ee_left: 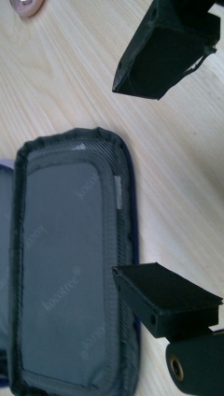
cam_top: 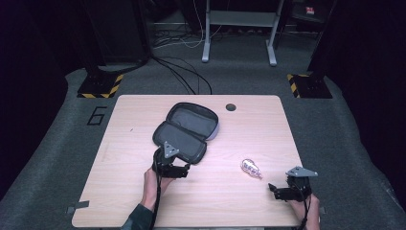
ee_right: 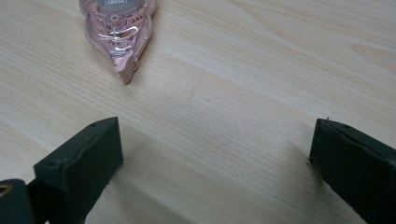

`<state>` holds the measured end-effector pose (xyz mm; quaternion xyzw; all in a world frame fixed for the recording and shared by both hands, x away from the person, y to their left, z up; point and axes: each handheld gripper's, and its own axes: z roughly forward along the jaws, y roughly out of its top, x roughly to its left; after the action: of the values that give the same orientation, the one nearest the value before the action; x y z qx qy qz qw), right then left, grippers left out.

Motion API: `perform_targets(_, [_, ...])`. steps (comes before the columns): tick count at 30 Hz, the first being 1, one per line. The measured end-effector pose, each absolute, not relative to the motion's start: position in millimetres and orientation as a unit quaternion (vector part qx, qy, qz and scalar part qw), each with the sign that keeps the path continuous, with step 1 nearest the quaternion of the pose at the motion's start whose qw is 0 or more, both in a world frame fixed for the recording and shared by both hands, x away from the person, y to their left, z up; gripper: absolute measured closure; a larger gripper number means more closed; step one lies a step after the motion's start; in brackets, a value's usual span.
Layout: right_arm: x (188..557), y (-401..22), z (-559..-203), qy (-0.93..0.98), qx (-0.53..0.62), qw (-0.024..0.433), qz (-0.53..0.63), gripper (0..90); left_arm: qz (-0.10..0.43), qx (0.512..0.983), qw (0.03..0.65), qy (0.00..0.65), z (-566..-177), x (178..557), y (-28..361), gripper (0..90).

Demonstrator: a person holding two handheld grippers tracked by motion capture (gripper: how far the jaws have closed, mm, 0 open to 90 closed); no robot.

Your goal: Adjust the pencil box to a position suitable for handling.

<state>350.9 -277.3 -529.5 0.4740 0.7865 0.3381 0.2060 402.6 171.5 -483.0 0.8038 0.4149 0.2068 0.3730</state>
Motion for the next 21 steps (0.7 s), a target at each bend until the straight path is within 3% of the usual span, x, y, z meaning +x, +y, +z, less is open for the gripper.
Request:
perform_targets(11, [351, -277, -529, 0.787, 0.474, 0.206, 0.338, 2.0, 0.197, 0.825, 0.367, 0.383, -481, 418, 132, 22.7])
perform_targets(17, [351, -277, -529, 0.786, 0.474, 0.207, 0.339, 3.3, 0.200, 0.834, 0.355, 0.372, -483, 428, 116, 41.9])
perform_targets(18, [351, -277, -529, 0.786, 0.474, 0.207, 0.339, 3.3, 0.198, 0.835, 0.354, 0.371, -483, 429, 113, 41.9])
perform_targets(19, [351, -277, -529, 0.786, 0.474, 0.207, 0.340, 3.4, 0.201, 0.837, 0.349, 0.370, -484, 432, 109, 48.3])
perform_targets(21, [351, -277, -529, 0.786, 0.474, 0.207, 0.340, 3.5, 0.200, 0.837, 0.347, 0.372, -485, 434, 107, 50.5])
